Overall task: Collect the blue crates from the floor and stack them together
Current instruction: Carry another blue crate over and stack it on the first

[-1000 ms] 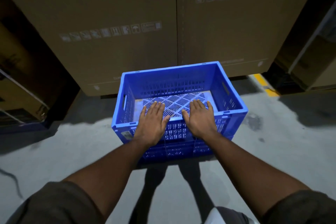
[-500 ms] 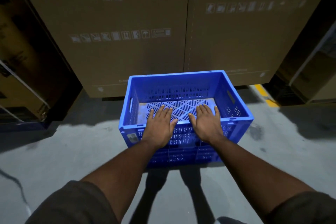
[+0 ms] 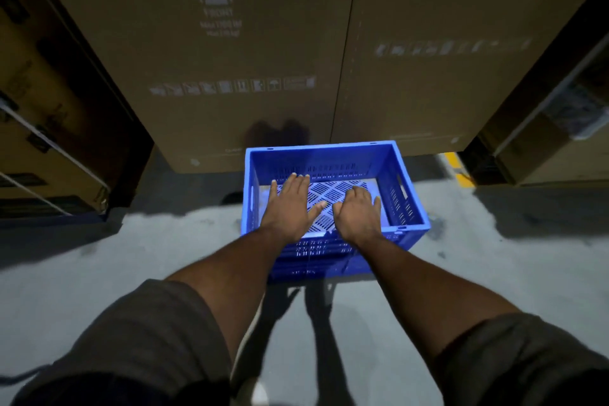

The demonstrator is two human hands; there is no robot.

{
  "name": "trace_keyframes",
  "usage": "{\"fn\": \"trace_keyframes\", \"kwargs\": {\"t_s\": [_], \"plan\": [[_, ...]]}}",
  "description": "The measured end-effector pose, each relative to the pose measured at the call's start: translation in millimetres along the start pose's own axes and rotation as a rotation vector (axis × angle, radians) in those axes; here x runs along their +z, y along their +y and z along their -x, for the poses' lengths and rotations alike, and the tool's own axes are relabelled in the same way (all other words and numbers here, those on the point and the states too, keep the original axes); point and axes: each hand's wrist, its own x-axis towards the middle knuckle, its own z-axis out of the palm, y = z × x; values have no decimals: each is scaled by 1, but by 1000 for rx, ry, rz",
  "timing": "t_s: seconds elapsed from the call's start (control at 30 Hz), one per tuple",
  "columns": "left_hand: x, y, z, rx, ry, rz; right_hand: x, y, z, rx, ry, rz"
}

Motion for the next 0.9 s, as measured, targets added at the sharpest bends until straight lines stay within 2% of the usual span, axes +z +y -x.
{"fn": "trace_keyframes", "kwargs": {"t_s": [0.33,0.53,0.7,0.9], "plan": [[-223,78,93,-120,124,65,-215,-42,107,-51,58,-55],[-333,105,173,-193,200,86,-319,-64,186,-129,39,-91],[-388,116,245,-276,218,111,-375,-82,244,-204,-20,-42],[-424,100,332,-381,244,86,-398,-123,307,-295,-64,-38]]}}
